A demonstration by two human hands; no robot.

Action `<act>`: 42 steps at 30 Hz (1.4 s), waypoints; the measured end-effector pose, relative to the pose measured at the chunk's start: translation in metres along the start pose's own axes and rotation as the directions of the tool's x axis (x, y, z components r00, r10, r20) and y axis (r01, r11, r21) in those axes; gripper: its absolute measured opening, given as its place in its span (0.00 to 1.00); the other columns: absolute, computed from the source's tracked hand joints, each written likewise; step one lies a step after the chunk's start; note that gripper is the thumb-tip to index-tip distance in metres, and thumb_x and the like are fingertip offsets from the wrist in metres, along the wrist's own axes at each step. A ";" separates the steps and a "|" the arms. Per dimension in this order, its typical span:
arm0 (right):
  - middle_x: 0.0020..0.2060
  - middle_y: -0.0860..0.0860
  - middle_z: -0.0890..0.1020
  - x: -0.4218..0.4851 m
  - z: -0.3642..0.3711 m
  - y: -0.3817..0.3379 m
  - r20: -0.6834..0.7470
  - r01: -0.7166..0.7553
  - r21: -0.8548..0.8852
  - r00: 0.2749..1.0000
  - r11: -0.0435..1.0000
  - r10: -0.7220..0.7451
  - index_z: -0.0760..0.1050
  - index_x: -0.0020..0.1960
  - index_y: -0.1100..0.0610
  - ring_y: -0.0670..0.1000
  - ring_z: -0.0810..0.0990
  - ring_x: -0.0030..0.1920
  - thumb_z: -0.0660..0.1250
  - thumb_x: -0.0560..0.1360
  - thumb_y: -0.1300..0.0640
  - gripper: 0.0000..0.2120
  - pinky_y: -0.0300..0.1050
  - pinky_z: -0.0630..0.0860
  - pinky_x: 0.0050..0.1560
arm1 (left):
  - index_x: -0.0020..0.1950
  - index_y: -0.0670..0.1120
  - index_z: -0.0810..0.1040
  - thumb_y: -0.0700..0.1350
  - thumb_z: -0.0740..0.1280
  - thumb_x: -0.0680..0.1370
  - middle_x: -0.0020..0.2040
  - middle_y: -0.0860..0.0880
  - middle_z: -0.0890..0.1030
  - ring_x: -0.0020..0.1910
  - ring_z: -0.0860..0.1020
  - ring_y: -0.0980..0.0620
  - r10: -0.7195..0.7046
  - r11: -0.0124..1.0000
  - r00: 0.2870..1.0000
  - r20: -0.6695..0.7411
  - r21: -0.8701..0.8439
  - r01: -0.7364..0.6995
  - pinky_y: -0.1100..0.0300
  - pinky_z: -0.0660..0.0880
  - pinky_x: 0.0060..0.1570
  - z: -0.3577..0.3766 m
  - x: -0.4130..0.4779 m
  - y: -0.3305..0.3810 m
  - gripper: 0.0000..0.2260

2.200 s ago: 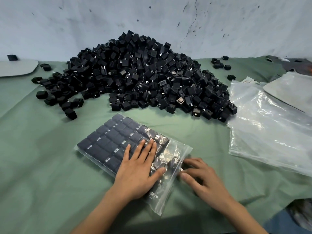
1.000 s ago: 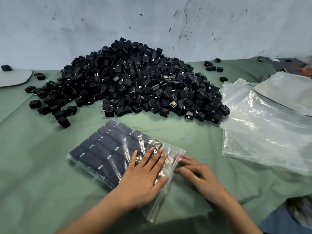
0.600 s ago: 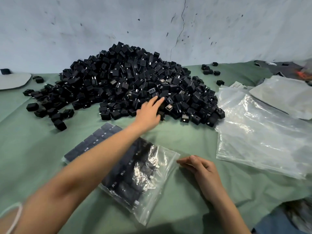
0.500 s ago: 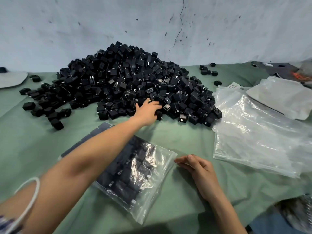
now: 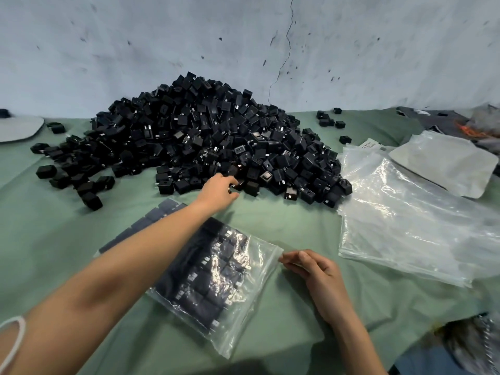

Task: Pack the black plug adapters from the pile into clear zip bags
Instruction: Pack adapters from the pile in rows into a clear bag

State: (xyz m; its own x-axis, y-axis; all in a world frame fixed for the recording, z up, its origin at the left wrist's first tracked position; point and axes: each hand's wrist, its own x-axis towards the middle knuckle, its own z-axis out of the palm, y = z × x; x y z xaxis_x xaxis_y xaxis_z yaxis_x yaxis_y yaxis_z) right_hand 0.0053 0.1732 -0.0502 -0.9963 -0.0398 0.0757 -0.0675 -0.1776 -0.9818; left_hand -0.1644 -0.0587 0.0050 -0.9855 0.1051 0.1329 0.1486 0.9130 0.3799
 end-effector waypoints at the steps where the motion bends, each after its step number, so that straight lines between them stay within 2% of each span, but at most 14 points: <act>1: 0.45 0.58 0.85 -0.001 0.000 -0.001 -0.008 0.000 0.000 1.000 1.000 0.000 0.84 0.44 0.59 0.55 0.83 0.51 0.59 0.79 0.61 0.14 0.43 0.78 0.55 | 0.64 0.48 0.77 0.47 0.67 0.78 0.61 0.43 0.73 0.61 0.72 0.42 -0.007 0.999 0.999 0.037 0.044 0.005 0.52 0.69 0.60 0.003 -0.001 -0.003 0.14; 5: 0.45 0.60 0.84 -0.004 0.002 -0.003 -0.032 -0.001 0.012 0.999 1.000 0.002 0.84 0.44 0.61 0.56 0.83 0.50 0.59 0.79 0.62 0.15 0.42 0.78 0.53 | 0.63 0.48 0.77 0.44 0.66 0.79 0.63 0.45 0.69 0.63 0.66 0.39 -0.033 0.995 0.999 0.034 0.099 0.030 0.49 0.68 0.63 0.015 -0.004 -0.013 0.12; 8: 0.44 0.60 0.85 -0.004 0.003 -0.003 -0.044 -0.003 0.010 0.999 1.000 0.003 0.84 0.43 0.60 0.56 0.83 0.49 0.59 0.79 0.63 0.15 0.41 0.78 0.52 | 0.61 0.45 0.77 0.39 0.67 0.78 0.62 0.44 0.69 0.61 0.70 0.40 -0.041 0.999 0.999 0.025 0.019 0.041 0.50 0.68 0.62 0.016 -0.003 -0.022 0.12; 11: 0.44 0.59 0.85 -0.006 0.003 -0.004 -0.050 -0.004 0.019 0.999 1.000 0.005 0.84 0.42 0.60 0.55 0.83 0.49 0.58 0.80 0.64 0.16 0.41 0.78 0.51 | 0.64 0.44 0.75 0.37 0.69 0.76 0.61 0.43 0.71 0.60 0.73 0.43 -0.012 0.995 1.000 -0.018 -0.100 0.010 0.53 0.68 0.62 0.004 -0.006 -0.018 0.17; 14: 0.49 0.58 0.84 -0.006 0.004 -0.007 -0.056 0.015 0.026 0.998 1.000 -0.013 0.84 0.43 0.60 0.55 0.82 0.53 0.61 0.78 0.60 0.14 0.46 0.76 0.56 | 0.61 0.42 0.75 0.37 0.74 0.72 0.57 0.45 0.75 0.57 0.76 0.46 0.083 0.929 0.990 -0.111 -0.350 -0.118 0.58 0.72 0.59 -0.015 -0.023 0.017 0.18; 16: 0.56 0.57 0.82 -0.007 0.006 -0.014 -0.075 0.029 0.125 0.997 0.992 -0.020 0.84 0.42 0.62 0.56 0.80 0.58 0.61 0.76 0.56 0.15 0.49 0.74 0.59 | 0.56 0.47 0.76 0.39 0.75 0.71 0.52 0.51 0.79 0.53 0.78 0.53 0.162 0.842 0.984 -0.069 -0.511 -0.174 0.59 0.76 0.56 -0.023 -0.047 0.042 0.16; 18: 0.60 0.58 0.79 -0.010 0.007 -0.023 -0.070 0.058 0.224 0.997 0.973 -0.043 0.84 0.43 0.61 0.55 0.77 0.62 0.59 0.77 0.54 0.17 0.50 0.74 0.60 | 0.53 0.54 0.76 0.40 0.75 0.71 0.50 0.58 0.80 0.50 0.79 0.61 0.282 0.784 0.959 0.004 -0.577 -0.228 0.64 0.76 0.53 -0.029 -0.078 0.057 0.16; 21: 0.60 0.58 0.79 -0.018 0.012 -0.035 0.000 0.070 0.249 0.997 0.966 -0.073 0.84 0.47 0.60 0.55 0.76 0.64 0.59 0.78 0.50 0.18 0.48 0.76 0.59 | 0.56 0.54 0.78 0.40 0.75 0.72 0.52 0.59 0.81 0.47 0.81 0.60 0.422 0.745 0.905 0.056 -0.591 -0.311 0.62 0.78 0.49 -0.031 -0.121 0.061 0.16; 26: 0.56 0.56 0.82 -0.033 0.022 -0.046 0.063 0.112 0.053 0.991 0.992 -0.115 0.85 0.46 0.59 0.54 0.78 0.61 0.65 0.74 0.41 0.22 0.49 0.75 0.61 | 0.60 0.45 0.80 0.36 0.74 0.72 0.56 0.50 0.79 0.55 0.79 0.54 0.510 0.677 0.858 0.050 -0.638 -0.366 0.58 0.76 0.56 -0.035 -0.146 0.059 0.16; 29: 0.60 0.50 0.80 -0.042 0.023 -0.049 0.097 0.165 -0.119 0.983 0.979 -0.154 0.85 0.48 0.55 0.52 0.77 0.63 0.61 0.75 0.44 0.19 0.49 0.73 0.63 | 0.61 0.46 0.80 0.37 0.74 0.73 0.55 0.51 0.80 0.53 0.79 0.55 0.527 0.683 0.847 0.066 -0.625 -0.377 0.57 0.76 0.56 -0.032 -0.150 0.056 0.18; 34: 0.59 0.38 0.78 -0.052 0.022 -0.056 0.157 0.210 -0.379 0.974 0.901 -0.161 0.85 0.48 0.46 0.42 0.78 0.59 0.62 0.76 0.51 0.12 0.30 0.71 0.56 | 0.64 0.47 0.76 0.38 0.74 0.73 0.57 0.53 0.82 0.58 0.79 0.56 0.463 0.736 0.878 0.120 -0.603 -0.306 0.53 0.74 0.63 -0.018 -0.155 0.053 0.20; 37: 0.60 0.39 0.76 -0.057 0.018 -0.054 0.197 0.257 -0.445 0.963 0.858 -0.186 0.84 0.51 0.47 0.43 0.78 0.58 0.63 0.77 0.55 0.12 0.32 0.72 0.57 | 0.67 0.46 0.73 0.37 0.73 0.74 0.61 0.50 0.80 0.62 0.78 0.55 0.473 0.750 0.870 0.140 -0.582 -0.314 0.56 0.72 0.65 -0.013 -0.160 0.056 0.23; 40: 0.60 0.40 0.75 -0.059 0.014 -0.050 0.193 0.281 -0.481 0.958 0.831 -0.212 0.83 0.53 0.44 0.46 0.77 0.60 0.61 0.76 0.49 0.13 0.34 0.71 0.58 | 0.71 0.47 0.69 0.38 0.72 0.75 0.66 0.50 0.77 0.65 0.74 0.58 0.495 0.714 0.861 0.115 -0.618 -0.327 0.62 0.69 0.67 -0.013 -0.165 0.060 0.26; 42: 0.61 0.41 0.75 -0.060 0.009 -0.046 0.173 0.273 -0.514 0.962 0.813 -0.213 0.82 0.54 0.43 0.46 0.76 0.60 0.60 0.76 0.47 0.14 0.37 0.71 0.60 | 0.68 0.50 0.68 0.45 0.72 0.75 0.69 0.52 0.74 0.67 0.71 0.61 0.411 0.757 0.910 0.057 -0.577 -0.306 0.62 0.67 0.68 -0.011 -0.169 0.062 0.24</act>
State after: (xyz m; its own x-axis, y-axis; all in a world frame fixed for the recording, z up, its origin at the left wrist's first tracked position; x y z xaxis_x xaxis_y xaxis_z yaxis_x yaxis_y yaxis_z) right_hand 0.0683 0.1752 -0.0077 -0.9346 -0.1706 0.3121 -0.3536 0.3502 -0.8674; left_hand 0.0126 -0.0241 0.0157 -0.8400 0.4936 0.2255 0.4615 0.4311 0.7754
